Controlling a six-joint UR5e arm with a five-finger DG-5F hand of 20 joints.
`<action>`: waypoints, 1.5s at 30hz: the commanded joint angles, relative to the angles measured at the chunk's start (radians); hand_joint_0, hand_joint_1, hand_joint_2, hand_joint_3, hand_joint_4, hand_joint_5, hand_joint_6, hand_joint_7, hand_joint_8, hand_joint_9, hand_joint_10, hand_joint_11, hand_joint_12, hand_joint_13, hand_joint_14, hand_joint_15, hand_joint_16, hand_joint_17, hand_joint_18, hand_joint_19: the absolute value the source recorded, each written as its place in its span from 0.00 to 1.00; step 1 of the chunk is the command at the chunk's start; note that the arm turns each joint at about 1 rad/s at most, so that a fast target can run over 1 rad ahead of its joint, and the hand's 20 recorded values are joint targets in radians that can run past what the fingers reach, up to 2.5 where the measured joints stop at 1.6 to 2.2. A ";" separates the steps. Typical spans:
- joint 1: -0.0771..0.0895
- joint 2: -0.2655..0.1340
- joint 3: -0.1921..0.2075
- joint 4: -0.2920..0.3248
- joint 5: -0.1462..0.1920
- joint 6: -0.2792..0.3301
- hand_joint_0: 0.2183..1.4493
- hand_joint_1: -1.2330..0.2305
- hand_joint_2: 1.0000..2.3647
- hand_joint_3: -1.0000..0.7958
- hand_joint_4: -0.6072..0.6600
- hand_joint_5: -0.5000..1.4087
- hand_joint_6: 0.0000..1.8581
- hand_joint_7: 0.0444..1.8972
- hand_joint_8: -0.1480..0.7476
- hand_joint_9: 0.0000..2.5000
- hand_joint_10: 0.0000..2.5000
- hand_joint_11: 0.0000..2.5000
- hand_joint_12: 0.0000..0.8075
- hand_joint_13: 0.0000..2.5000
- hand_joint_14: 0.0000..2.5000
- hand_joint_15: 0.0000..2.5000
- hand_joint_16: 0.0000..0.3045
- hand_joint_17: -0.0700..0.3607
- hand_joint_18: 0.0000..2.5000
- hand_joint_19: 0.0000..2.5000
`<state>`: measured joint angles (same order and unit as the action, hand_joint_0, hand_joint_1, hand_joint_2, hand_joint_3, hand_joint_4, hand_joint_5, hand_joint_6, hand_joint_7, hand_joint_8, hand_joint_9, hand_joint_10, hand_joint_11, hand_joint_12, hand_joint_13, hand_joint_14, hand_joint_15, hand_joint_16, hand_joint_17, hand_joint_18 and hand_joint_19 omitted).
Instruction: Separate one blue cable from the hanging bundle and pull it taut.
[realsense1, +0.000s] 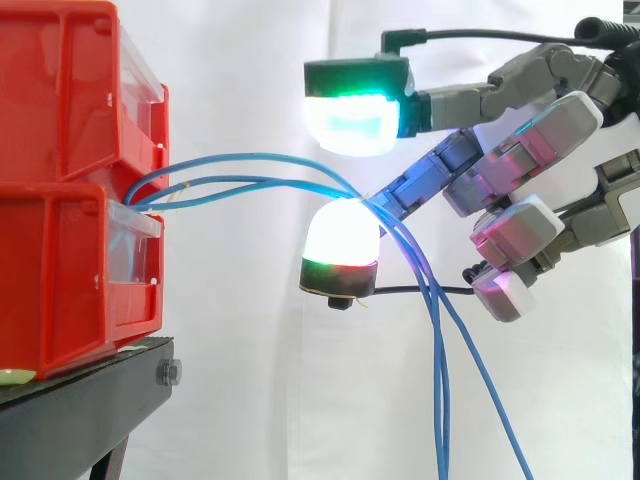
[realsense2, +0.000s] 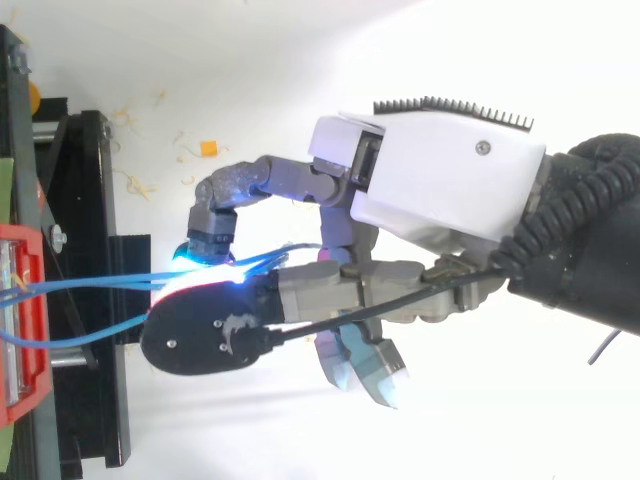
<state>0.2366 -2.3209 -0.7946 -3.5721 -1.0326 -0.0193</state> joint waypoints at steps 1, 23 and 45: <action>0.000 0.000 0.000 -0.001 0.000 0.001 0.36 0.45 0.00 0.28 0.61 0.33 0.27 0.57 0.37 0.82 0.01 0.20 0.34 0.62 0.01 0.27 0.15 0.41 0.45 0.28; -0.002 0.000 0.000 0.003 0.000 0.001 0.39 0.35 0.01 0.47 0.61 0.33 0.27 0.55 0.36 0.83 0.01 0.20 0.35 0.62 0.01 0.26 0.15 0.41 0.47 0.27; -0.002 0.000 0.000 -0.001 0.000 0.002 0.38 0.50 0.00 0.28 0.62 0.33 0.27 0.57 0.29 0.86 0.01 0.19 0.33 0.64 0.01 0.26 0.15 0.40 0.47 0.28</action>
<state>0.2348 -2.3209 -0.7946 -3.5707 -1.0323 -0.0169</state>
